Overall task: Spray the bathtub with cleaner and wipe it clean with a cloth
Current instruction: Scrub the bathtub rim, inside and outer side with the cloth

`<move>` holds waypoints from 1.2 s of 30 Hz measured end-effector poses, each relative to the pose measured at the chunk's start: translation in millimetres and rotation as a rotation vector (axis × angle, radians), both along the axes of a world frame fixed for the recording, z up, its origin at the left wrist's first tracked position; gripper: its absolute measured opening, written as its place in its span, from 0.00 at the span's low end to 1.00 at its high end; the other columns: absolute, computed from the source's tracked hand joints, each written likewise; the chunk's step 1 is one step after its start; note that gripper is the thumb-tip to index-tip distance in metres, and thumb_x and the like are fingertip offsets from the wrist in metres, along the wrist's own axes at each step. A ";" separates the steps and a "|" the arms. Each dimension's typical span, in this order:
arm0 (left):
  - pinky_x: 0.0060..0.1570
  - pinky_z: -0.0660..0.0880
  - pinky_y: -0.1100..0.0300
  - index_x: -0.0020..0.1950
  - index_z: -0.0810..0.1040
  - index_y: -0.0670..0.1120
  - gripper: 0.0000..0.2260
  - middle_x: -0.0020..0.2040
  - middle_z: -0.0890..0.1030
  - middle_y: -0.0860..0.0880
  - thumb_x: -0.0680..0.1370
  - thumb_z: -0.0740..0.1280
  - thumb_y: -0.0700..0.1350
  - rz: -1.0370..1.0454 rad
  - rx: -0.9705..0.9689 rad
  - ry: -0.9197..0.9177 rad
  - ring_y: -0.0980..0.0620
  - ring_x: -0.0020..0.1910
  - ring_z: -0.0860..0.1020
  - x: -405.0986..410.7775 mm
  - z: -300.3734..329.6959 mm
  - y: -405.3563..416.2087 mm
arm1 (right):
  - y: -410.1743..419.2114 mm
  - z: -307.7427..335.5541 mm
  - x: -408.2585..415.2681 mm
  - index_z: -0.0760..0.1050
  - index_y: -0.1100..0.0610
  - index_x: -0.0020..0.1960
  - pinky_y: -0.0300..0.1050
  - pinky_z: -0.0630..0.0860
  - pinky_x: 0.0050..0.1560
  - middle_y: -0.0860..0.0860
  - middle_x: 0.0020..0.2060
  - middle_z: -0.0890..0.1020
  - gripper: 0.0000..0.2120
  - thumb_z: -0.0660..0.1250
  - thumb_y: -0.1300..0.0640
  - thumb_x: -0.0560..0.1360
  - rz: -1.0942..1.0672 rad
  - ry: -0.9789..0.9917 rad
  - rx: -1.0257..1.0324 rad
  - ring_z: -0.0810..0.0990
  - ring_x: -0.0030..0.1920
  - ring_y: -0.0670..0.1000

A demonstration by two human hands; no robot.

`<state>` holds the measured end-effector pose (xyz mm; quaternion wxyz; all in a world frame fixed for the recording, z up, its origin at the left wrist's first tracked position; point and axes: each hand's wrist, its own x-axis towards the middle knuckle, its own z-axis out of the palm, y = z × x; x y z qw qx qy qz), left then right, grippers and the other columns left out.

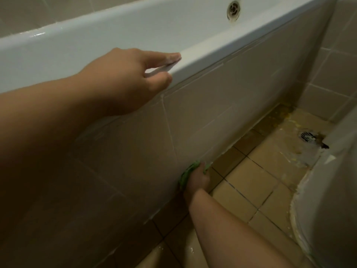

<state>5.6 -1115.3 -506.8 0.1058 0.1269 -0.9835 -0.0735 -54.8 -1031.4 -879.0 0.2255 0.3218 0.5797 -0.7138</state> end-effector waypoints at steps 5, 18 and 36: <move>0.54 0.68 0.54 0.77 0.59 0.74 0.23 0.69 0.78 0.48 0.82 0.57 0.64 -0.019 -0.004 -0.046 0.43 0.63 0.76 -7.7 -1.4 -0.8 | 10.5 89.7 -15.7 0.66 0.51 0.78 0.63 0.71 0.70 0.57 0.72 0.74 0.30 0.64 0.38 0.81 -0.056 0.083 -0.025 0.73 0.71 0.64; 0.58 0.74 0.53 0.81 0.52 0.69 0.25 0.72 0.71 0.51 0.83 0.50 0.63 -0.001 0.102 -0.215 0.47 0.64 0.75 -16.4 8.8 10.1 | 35.8 286.9 -18.4 0.69 0.40 0.73 0.62 0.80 0.60 0.51 0.67 0.76 0.30 0.73 0.38 0.75 -0.063 0.026 -0.139 0.79 0.62 0.58; 0.73 0.60 0.59 0.81 0.49 0.68 0.28 0.84 0.53 0.54 0.82 0.52 0.60 -0.200 0.286 -0.300 0.53 0.81 0.58 -105.7 14.3 12.9 | 29.0 314.5 -75.4 0.75 0.45 0.60 0.29 0.76 0.39 0.42 0.56 0.79 0.15 0.74 0.45 0.75 -0.362 0.309 0.082 0.78 0.54 0.41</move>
